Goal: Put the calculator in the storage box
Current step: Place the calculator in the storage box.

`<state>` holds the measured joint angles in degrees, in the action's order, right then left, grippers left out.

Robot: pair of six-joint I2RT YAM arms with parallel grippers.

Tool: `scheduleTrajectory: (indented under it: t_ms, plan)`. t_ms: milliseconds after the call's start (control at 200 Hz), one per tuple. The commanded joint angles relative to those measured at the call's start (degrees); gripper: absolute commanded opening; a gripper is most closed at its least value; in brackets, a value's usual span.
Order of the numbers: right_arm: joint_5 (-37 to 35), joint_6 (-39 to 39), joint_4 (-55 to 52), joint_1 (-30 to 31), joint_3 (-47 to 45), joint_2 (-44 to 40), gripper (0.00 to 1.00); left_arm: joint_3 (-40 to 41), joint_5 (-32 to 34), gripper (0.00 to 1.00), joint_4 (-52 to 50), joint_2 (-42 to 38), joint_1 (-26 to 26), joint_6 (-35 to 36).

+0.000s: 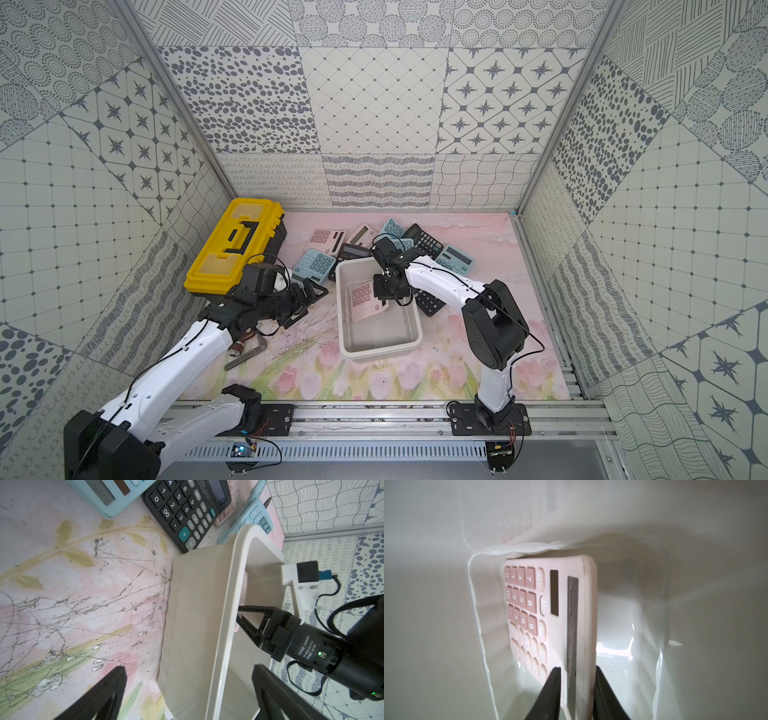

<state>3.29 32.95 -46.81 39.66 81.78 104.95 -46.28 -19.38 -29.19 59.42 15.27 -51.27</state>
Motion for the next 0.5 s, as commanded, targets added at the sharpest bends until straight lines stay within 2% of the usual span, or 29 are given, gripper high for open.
scheduleTrajectory:
  t_ms: [0, 495]
  plan:
    - [-1.43, -1.02, 0.01, -0.44, 1.82, -1.90, 0.34, -0.01, 0.13, 1.00, 0.44, 0.41, -0.67, 1.12]
    - [-1.75, -2.10, -2.85, -0.81, 6.08, -5.28, 0.34, -0.05, -0.33, 1.00, 0.86, 0.34, -0.59, 1.21]
